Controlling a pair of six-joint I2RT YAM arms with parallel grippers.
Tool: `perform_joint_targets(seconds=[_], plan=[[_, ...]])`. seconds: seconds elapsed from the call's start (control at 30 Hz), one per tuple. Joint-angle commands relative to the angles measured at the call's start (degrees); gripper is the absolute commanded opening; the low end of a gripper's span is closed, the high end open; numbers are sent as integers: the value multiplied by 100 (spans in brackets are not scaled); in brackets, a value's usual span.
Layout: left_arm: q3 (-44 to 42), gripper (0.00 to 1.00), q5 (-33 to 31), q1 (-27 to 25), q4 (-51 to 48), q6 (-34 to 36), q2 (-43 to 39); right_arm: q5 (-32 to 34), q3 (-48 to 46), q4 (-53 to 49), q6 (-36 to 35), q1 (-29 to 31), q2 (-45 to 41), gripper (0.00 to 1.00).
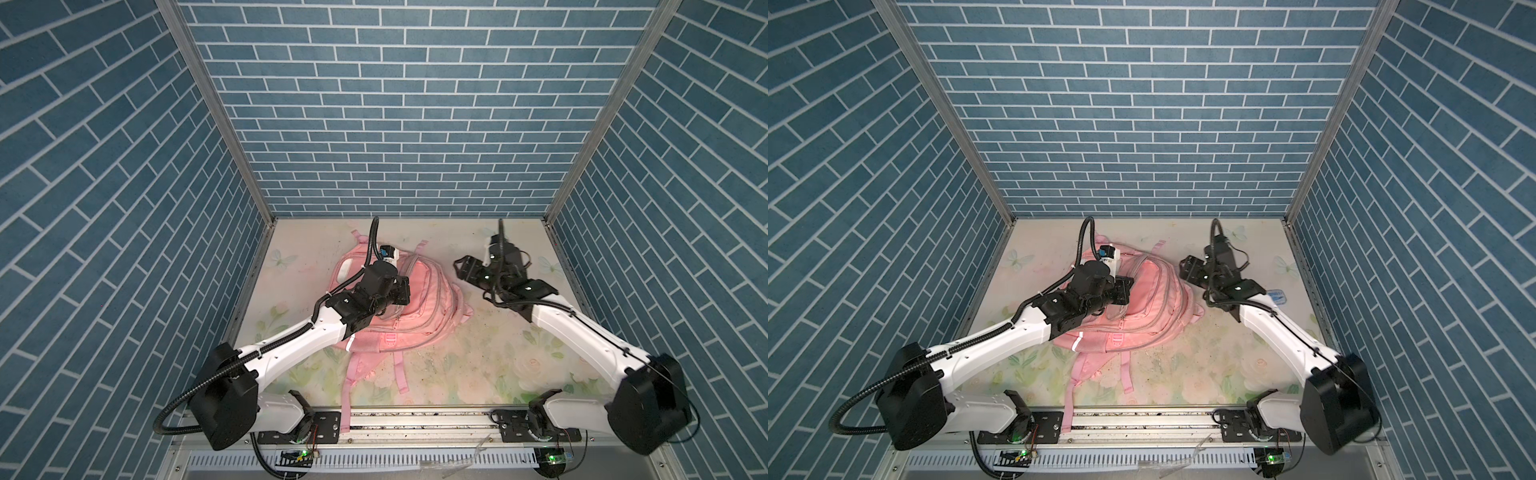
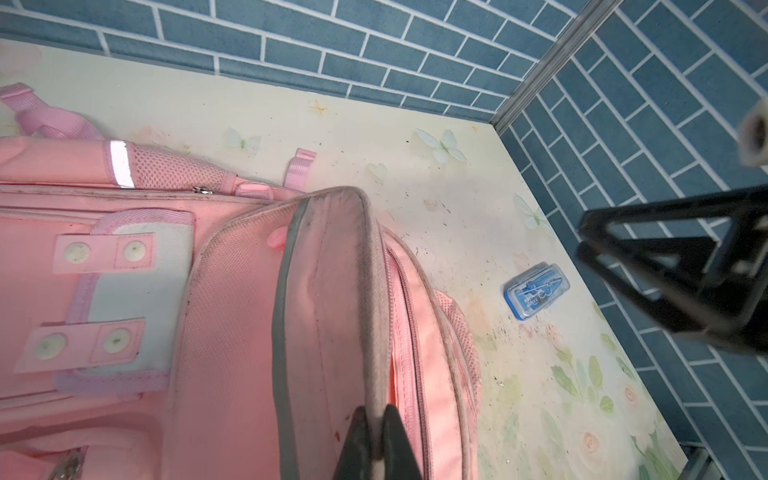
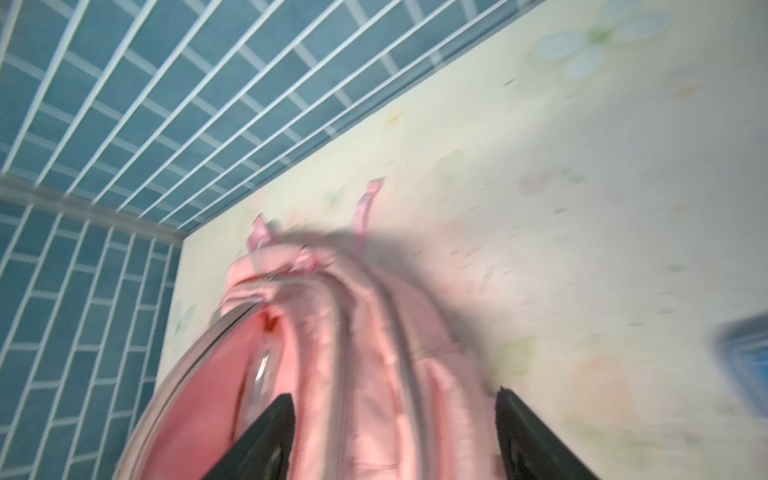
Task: Pack the student bag
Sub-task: 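Grasp the blue compass case with the right gripper while left holds the bag open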
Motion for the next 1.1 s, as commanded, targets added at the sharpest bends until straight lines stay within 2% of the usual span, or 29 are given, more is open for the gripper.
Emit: perform_joint_targets(seconds=[0.0, 0.1, 0.2, 0.37, 0.53, 0.87, 1.07], plan=[[215, 0, 141, 3, 271, 120, 116, -202, -528, -982, -781, -1291, -16, 77], [188, 0, 169, -33, 365, 109, 152, -577, -839, -759, -415, -2275, 332, 77], [184, 0, 163, -52, 412, 104, 170, -708, -852, -660, 80, -2668, 861, 76], [110, 0, 129, -68, 478, 93, 171, -482, -569, -428, 485, -2747, 1527, 77], [-1, 0, 134, -69, 542, 69, 174, -225, -115, -497, 521, -2791, 2151, 77], [-45, 0, 152, -52, 555, 105, 353, -236, 413, -644, 229, -2782, 3116, 76], [-34, 0, 146, -44, 585, 109, 402, -180, 660, -771, -303, -2774, 3403, 73]])
